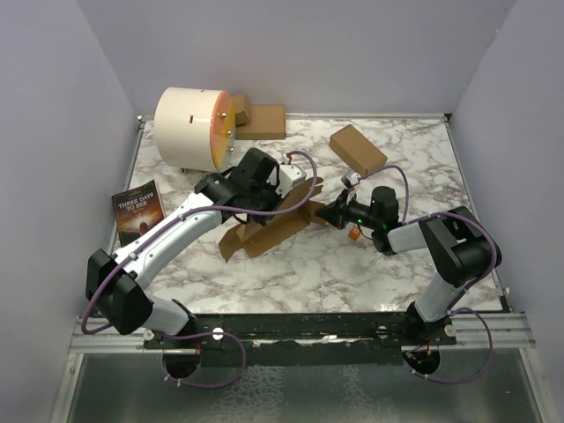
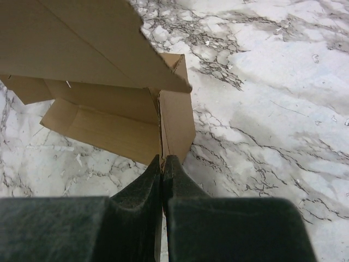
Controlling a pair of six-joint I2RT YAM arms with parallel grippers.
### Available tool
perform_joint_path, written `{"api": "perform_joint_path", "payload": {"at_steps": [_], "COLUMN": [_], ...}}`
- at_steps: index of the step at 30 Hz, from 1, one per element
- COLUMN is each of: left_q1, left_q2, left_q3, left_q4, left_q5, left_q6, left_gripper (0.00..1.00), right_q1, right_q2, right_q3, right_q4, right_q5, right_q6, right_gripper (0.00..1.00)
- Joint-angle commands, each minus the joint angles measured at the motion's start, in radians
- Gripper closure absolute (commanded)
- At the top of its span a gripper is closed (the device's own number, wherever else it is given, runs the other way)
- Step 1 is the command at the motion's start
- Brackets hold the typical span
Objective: Fold the paper box
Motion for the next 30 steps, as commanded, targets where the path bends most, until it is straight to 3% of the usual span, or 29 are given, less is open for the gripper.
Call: {"api": "perform_joint_path", "payload": {"at_steps": [1, 5, 16, 30], "left_q1": [0.030, 0.052, 0.059, 0.060], "left_q2": [0.030, 0.039, 0.042, 0.045], "left_q3": [0.044, 0.050, 0.035, 0.037], "left_q4": [-0.016, -0.026, -0.021, -0.028], "left_q5": [0.059, 0.074, 0.083, 0.109], "left_q6": [-0.057, -0.063, -0.055, -0.043], "left_gripper": [1.00, 1.00, 1.00, 1.00], "right_q1": [0.003, 0.002, -0.038, -0.123], "right_q2": [-0.003, -0.005, 0.011, 0.076], "right_q3": [0.014, 0.017, 0.057, 0.143], "right_q4": [-0.044, -0.052, -0.085, -0.087], "right_q5": [-0.039, -0.062, -0.195, -0.532], "right_q6": [-0.027, -0.035, -0.023, -0.052], "right_gripper": [0.99, 0.97, 0.77, 0.37]}}
